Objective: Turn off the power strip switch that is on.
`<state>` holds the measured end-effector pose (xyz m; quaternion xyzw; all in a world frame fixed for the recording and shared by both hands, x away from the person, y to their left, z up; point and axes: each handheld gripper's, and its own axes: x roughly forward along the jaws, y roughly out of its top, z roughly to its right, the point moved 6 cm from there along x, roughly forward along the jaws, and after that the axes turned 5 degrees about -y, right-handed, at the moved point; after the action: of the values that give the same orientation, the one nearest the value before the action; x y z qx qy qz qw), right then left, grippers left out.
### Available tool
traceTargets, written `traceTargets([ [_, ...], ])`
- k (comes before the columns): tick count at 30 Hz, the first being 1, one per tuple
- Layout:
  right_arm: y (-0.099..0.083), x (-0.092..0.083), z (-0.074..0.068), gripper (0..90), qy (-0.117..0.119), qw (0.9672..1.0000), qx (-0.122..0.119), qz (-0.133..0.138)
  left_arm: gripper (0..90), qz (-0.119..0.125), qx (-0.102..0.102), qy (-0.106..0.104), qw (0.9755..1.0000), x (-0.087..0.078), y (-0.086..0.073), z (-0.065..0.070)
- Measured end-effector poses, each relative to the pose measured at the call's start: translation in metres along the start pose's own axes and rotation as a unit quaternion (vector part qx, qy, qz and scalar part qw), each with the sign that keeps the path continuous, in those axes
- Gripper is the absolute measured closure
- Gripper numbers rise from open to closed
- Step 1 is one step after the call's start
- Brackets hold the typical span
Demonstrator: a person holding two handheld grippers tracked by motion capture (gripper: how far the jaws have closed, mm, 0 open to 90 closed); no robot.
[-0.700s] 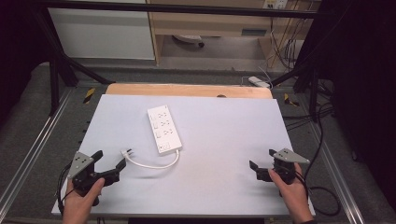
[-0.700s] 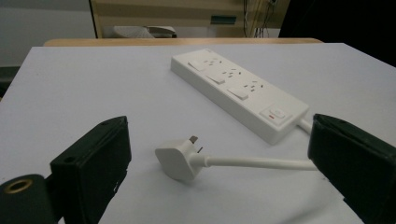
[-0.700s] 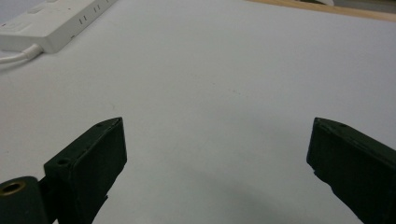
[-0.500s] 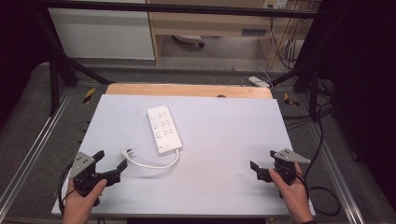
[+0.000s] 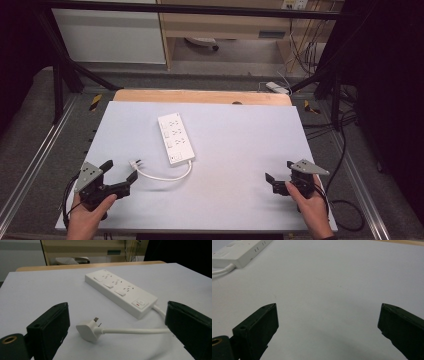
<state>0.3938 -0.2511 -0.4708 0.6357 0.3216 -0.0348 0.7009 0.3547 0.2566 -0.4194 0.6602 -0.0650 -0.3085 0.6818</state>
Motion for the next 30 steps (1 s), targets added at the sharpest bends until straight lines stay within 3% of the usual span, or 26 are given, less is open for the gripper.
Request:
traceTargets([
  [11,-0.001,0.001,-0.002,3.4,0.001,1.0,-0.001,-0.003,6.8,0.003,0.004,-0.012,0.9999,0.0,0.008,0.006],
  [19,-0.001,0.001,-0.004,3.3,0.001,1.0,-0.006,-0.003,7.0,0.002,-0.008,-0.021,0.9997,0.004,0.015,0.009],
  [30,-0.001,0.001,-0.006,3.3,0.01,0.9999,-0.007,-0.001,6.9,0.002,-0.006,-0.018,0.9998,0.014,0.028,0.009],
])
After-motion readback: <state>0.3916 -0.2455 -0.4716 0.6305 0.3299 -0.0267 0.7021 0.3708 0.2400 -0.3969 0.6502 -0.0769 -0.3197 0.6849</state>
